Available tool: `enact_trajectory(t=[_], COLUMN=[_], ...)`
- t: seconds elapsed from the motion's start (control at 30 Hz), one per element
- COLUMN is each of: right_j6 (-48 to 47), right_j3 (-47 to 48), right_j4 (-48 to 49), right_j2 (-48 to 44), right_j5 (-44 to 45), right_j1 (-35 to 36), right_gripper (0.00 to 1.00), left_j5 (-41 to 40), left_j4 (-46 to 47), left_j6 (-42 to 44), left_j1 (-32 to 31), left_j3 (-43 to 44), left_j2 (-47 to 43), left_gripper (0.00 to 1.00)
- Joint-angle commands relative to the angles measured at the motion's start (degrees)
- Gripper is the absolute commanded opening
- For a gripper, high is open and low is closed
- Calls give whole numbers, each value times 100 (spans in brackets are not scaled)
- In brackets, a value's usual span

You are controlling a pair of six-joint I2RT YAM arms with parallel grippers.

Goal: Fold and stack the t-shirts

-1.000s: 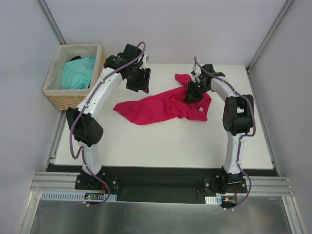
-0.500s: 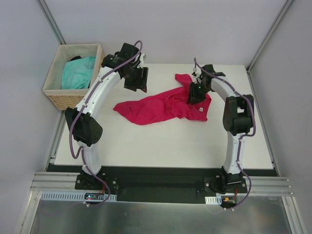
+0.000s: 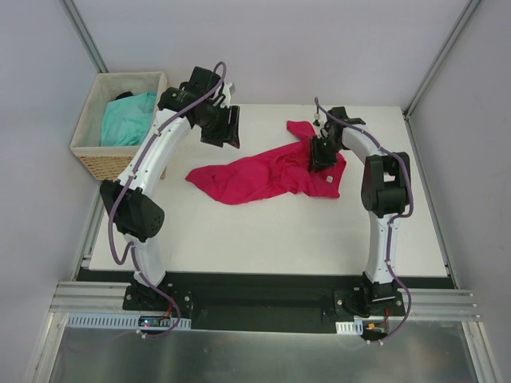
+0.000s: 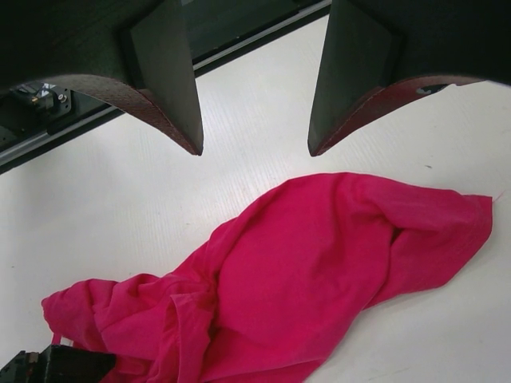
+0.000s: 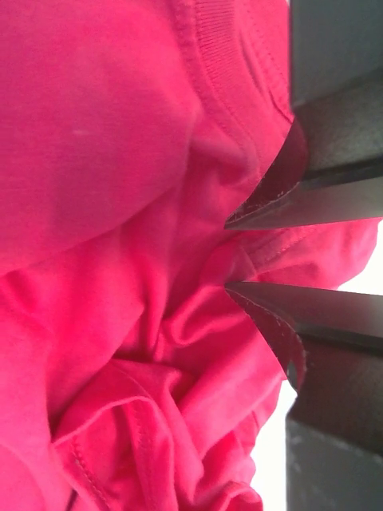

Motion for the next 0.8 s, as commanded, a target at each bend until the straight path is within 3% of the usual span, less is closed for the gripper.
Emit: enact_trajectory(t=[0.0, 0.13, 0.27, 0.3, 0.43, 0.57, 0.77], right_j6=[-64, -90, -99, -99, -108, -99, -117], right_j3=[326, 300, 238, 247, 361, 239, 387], right_j4=[-76, -85, -49, -49, -234, -287, -216], right_j2=[154, 136, 84, 75, -109, -986, -1682], right_j5=[-61, -96, -52, -26, 420, 1203, 1696], right_j1=[75, 119, 119, 119, 84, -109, -575], right_gripper=[35, 28, 4, 3, 1, 1, 1], left_j5=[68, -466, -670, -757, -1206, -1417, -1672], left_j4=[-146, -751, -771, -788, -937, -1060, -1122], left_j6=[-294, -690, -945, -972, -1121, -1183, -1332], left_j1=[73, 108, 108, 108, 178, 196, 196], left_j3=[115, -78, -1018, -1193, -1397, -1292, -1309], left_j2=[-337, -293, -556, -557, -443, -49, 269], left_gripper=[55, 55, 54, 54, 54, 54, 53])
